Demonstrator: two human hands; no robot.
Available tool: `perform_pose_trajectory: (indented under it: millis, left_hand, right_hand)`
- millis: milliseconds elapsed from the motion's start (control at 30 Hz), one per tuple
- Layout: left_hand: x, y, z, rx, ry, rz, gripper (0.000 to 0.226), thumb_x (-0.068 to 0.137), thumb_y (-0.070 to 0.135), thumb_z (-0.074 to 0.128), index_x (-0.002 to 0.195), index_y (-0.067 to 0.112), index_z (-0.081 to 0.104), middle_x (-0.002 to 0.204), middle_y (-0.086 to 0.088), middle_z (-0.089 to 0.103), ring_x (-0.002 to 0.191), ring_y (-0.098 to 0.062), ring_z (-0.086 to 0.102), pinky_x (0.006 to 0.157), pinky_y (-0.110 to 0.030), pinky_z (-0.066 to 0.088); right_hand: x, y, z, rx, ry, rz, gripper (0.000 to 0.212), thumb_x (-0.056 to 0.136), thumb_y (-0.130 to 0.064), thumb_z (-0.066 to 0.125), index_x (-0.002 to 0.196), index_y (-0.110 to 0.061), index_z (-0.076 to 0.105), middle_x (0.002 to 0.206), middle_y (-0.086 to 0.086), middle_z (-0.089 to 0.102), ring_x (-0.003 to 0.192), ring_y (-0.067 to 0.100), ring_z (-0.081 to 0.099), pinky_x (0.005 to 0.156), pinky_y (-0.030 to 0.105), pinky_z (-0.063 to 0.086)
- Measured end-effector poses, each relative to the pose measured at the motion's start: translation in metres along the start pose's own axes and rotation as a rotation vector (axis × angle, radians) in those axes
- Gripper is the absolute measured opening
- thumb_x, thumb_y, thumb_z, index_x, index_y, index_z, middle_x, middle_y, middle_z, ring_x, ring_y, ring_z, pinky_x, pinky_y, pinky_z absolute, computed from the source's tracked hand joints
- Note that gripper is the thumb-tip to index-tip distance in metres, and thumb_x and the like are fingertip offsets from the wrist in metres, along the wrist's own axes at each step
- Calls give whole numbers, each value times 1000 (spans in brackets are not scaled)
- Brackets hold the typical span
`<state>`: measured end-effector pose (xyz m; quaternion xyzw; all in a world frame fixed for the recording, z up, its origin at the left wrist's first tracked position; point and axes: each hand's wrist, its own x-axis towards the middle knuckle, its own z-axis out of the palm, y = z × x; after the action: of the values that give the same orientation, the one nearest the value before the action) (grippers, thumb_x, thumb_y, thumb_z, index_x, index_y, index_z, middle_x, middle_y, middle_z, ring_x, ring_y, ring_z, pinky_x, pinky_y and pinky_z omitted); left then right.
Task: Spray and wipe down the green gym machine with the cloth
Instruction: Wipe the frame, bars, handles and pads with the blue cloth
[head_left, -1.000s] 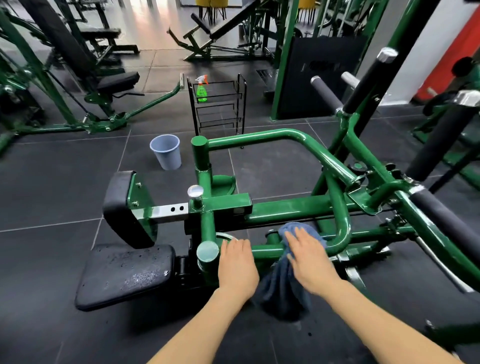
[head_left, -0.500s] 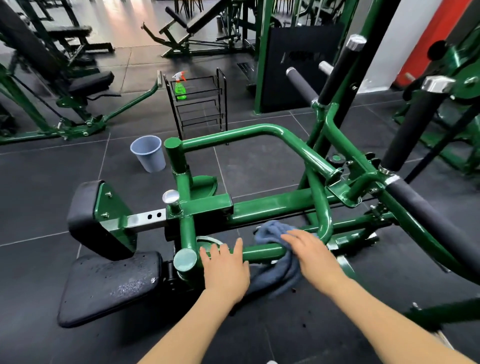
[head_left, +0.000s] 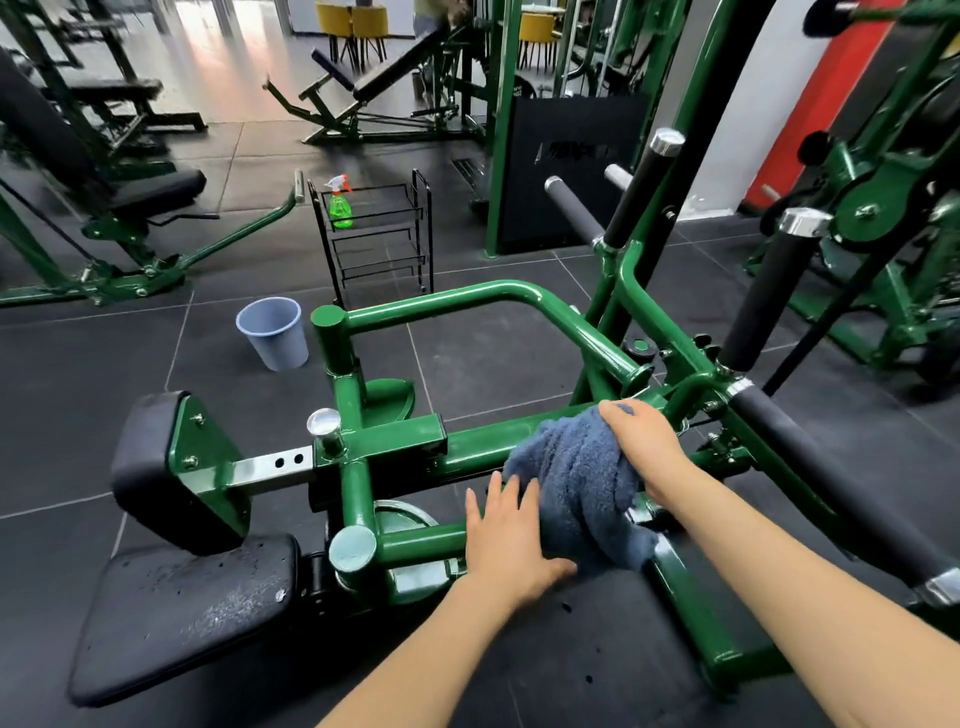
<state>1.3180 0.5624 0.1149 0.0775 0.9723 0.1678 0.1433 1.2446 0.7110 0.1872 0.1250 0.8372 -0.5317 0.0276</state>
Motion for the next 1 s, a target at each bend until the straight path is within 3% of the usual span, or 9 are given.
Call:
perform_pose_trajectory:
  millis: [100,200,333,433,567,667,767,867,1000]
  left_hand:
    - [1,3,-9,-125,118,-10,75,79,37,62,146,26,31,151,-4,33,144,-28,21,116,-45,18]
    - [7,7,-32,-317,345,-112,30,83,15,48,111,22,58,115,-7,60,111,-32,54,87,-41,45]
    - [18,9,-59,-497,547,-81,27,94,19,47,117,25,60,118,-2,56,105,-23,55,87,-35,44]
    - [20,16,-74,-679,617,16,22,95,13,48,109,27,58,119,4,50,98,-1,51,83,-15,36]
    - [22,23,-84,-941,611,24,27,98,12,47,106,37,55,118,9,47,94,18,46,78,3,29]
    - [24,6,-77,-686,525,111,49,93,15,54,139,23,41,139,5,37,123,-6,43,101,-18,33]
    - [23,-21,-53,-170,191,46,80,90,21,57,154,13,10,159,-5,16,146,-24,15,117,-39,21]
    - [17,-35,-25,51,-76,-146,89,87,43,62,152,9,11,157,-10,20,147,-28,10,117,-51,18]
    - [23,-29,2,176,-180,-36,92,81,54,62,150,11,19,157,-6,21,148,-24,8,117,-55,4]
  right_hand:
    - [0,-21,-7,395,-55,277,25,92,-30,59,79,-9,57,75,9,63,73,25,60,71,32,46]
    - [-9,-31,-15,396,-254,429,32,92,-39,60,86,-7,62,78,13,69,71,27,66,72,35,53]
    - [-22,-30,-17,345,-479,486,53,76,-57,67,98,-9,70,105,17,71,98,31,68,93,44,51]
    - [-30,-30,-14,498,-556,433,52,74,-51,68,105,-9,73,115,16,68,107,29,65,102,45,45]
    - [-35,-37,-3,752,-562,349,29,82,-29,62,91,-4,74,94,16,72,81,27,71,73,36,59]
    - [-29,-38,5,470,-378,154,10,85,-8,63,94,-6,65,87,14,72,75,24,68,70,33,57]
    - [-19,-23,5,-153,-111,-68,35,74,-19,72,106,-20,59,96,0,68,87,19,64,78,32,51]
    - [-26,9,21,-540,-169,5,75,65,-44,68,134,-27,43,120,4,62,109,24,59,93,35,47]
    - [-52,56,55,-778,-31,106,83,81,-52,58,150,-27,20,144,14,32,130,35,31,105,41,36]
